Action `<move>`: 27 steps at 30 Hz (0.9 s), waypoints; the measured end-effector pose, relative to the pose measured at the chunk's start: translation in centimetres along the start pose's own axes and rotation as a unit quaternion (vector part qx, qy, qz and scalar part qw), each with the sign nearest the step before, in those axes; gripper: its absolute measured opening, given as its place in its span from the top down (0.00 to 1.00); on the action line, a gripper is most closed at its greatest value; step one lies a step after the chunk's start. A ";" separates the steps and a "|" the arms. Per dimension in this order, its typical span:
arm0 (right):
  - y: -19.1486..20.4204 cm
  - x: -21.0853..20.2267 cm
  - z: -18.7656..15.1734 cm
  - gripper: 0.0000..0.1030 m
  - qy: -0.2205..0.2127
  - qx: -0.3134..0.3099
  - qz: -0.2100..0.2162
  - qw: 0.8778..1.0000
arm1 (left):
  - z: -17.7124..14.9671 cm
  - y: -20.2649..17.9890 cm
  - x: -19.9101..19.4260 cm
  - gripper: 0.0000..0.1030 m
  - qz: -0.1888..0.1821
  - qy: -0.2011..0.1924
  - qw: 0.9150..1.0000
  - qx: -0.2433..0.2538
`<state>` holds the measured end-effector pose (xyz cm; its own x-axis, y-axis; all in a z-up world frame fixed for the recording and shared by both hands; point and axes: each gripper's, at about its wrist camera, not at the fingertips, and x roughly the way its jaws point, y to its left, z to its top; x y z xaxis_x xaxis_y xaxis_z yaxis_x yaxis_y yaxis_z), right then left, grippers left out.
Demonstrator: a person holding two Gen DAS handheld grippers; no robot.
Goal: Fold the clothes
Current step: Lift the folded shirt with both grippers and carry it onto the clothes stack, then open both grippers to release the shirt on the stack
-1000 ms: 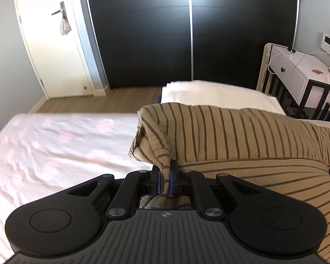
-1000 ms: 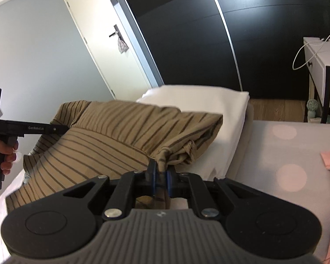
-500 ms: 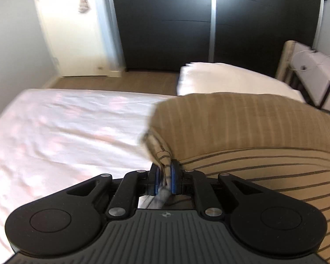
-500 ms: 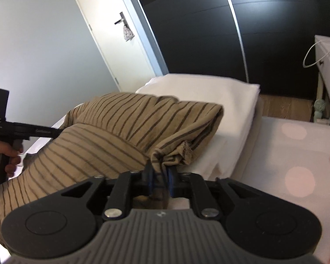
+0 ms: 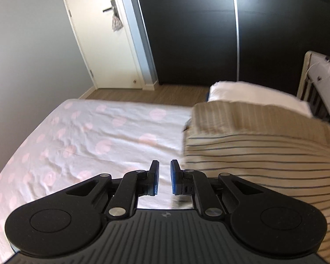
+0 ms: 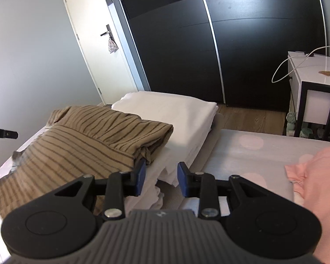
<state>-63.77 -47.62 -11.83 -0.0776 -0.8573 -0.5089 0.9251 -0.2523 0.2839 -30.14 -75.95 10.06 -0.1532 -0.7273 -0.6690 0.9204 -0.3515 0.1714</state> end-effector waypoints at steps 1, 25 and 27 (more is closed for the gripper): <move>0.0 -0.7 -0.1 0.65 -0.001 -0.002 0.004 1.000 | 0.0 -0.5 -1.0 0.88 -0.006 -0.006 1.000 -0.007; 5.8 -16.9 -0.1 0.34 -0.022 -0.159 0.131 0.978 | -9.8 -15.3 -20.0 0.45 -0.058 -0.048 0.995 -0.067; 5.7 -17.9 -0.3 0.33 -0.021 -0.163 0.134 0.977 | -10.1 -15.9 -21.1 0.44 -0.054 -0.057 0.994 -0.071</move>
<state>-56.98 -33.60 -1.33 0.1750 -0.8925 -0.4157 0.9830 0.1350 0.1242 -37.93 -49.03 14.18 -0.2865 -0.7550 -0.5899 0.9367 -0.3500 -0.0069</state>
